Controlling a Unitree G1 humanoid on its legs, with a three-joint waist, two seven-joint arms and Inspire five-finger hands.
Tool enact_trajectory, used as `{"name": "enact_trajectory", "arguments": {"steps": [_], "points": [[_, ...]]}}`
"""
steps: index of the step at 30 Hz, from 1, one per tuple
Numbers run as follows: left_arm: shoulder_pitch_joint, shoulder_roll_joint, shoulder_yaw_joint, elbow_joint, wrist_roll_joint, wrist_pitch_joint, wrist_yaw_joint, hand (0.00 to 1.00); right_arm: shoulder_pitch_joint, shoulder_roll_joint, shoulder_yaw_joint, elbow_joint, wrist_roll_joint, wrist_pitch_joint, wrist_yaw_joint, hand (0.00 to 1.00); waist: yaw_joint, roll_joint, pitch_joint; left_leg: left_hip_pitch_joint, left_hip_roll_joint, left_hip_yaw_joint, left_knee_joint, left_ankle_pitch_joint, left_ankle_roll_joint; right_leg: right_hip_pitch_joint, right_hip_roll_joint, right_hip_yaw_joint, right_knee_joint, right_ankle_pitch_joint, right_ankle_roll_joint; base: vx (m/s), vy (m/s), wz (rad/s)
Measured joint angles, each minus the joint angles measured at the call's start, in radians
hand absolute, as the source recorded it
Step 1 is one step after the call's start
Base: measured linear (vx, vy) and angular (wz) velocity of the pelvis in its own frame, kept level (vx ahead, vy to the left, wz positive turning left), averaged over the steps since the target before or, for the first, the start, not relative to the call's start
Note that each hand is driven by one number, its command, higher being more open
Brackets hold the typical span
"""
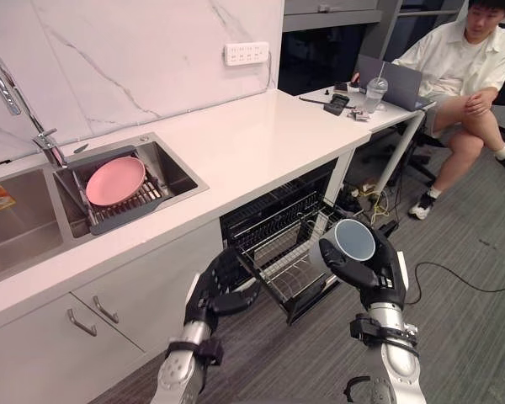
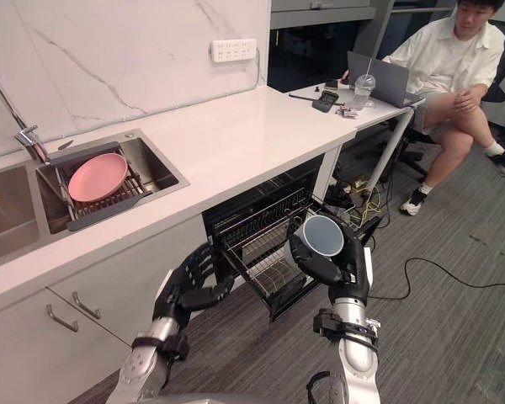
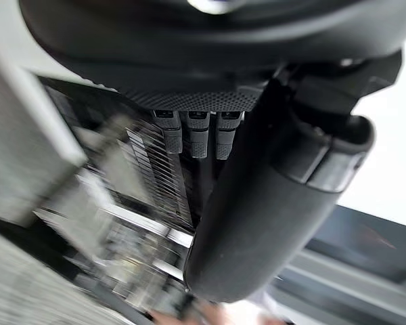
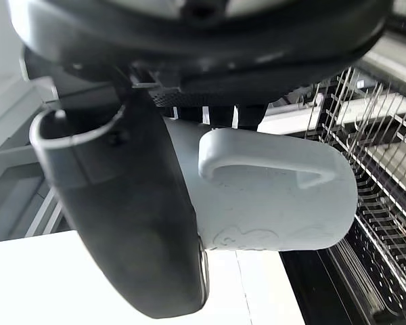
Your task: Walk over to the sink, pick up the cup, carry it to the dishwasher, place the cup inside the dishwasher, then close the dishwasher door
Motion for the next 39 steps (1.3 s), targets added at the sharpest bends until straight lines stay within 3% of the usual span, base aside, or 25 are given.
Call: {"name": "enact_trajectory", "arguments": {"steps": [5, 15, 21, 24, 30, 39], "points": [[0.037, -0.021, 0.088, 0.137, 0.048, 0.025, 0.003, 0.9, 0.016, -0.001, -0.042, -0.022, 0.0, 0.0, -0.005, 0.3, 0.018, 0.002, 0.002, 0.002, 0.003, -0.003, 0.002, 0.001, -0.001, -0.001, 0.001, -0.007, 0.003, -0.01, 0.001, -0.01, -0.005, 0.02], [0.017, -0.035, 0.145, 0.278, 0.098, 0.027, 0.009, 0.9, -0.041, -0.019, -0.062, 0.06, -0.021, 0.0, -0.037, 0.3, 0.031, 0.001, 0.022, -0.036, -0.002, -0.033, 0.011, 0.005, -0.006, -0.012, -0.004, -0.041, 0.004, -0.011, -0.004, 0.02, -0.002, 0.1], [-0.049, 0.002, 0.144, 0.404, 0.133, 0.023, 0.012, 0.9, -0.192, -0.086, -0.06, 0.224, -0.056, 0.0, -0.069, 0.3, 0.046, 0.004, 0.084, -0.078, -0.002, -0.051, 0.026, 0.006, -0.006, -0.048, -0.004, -0.057, 0.026, -0.02, -0.006, -0.02, -0.016, 0.08], [-0.103, 0.027, 0.144, 0.467, 0.135, 0.02, 0.03, 0.9, -0.299, -0.125, -0.041, 0.342, -0.057, 0.004, -0.089, 0.3, 0.055, 0.008, 0.146, -0.117, -0.006, -0.07, 0.042, 0.014, -0.001, -0.071, -0.007, -0.074, 0.032, -0.021, -0.005, -0.01, -0.014, 0.17], [-0.159, 0.027, 0.143, 0.488, 0.135, 0.006, 0.052, 0.9, -0.436, -0.161, -0.019, 0.432, -0.077, 0.023, -0.117, 0.3, 0.077, 0.024, 0.231, -0.184, -0.009, -0.091, 0.098, 0.004, -0.012, -0.107, -0.018, -0.096, 0.046, -0.021, -0.005, 0.0, -0.009, 0.12], [-0.205, 0.026, 0.131, 0.491, 0.132, -0.017, 0.078, 0.9, -0.623, -0.206, -0.012, 0.494, -0.076, 0.039, -0.174, 0.3, 0.086, 0.046, 0.309, -0.275, -0.005, -0.088, 0.158, -0.015, -0.002, -0.192, -0.017, -0.094, 0.098, -0.021, -0.005, -0.06, -0.004, 0.0]]}}
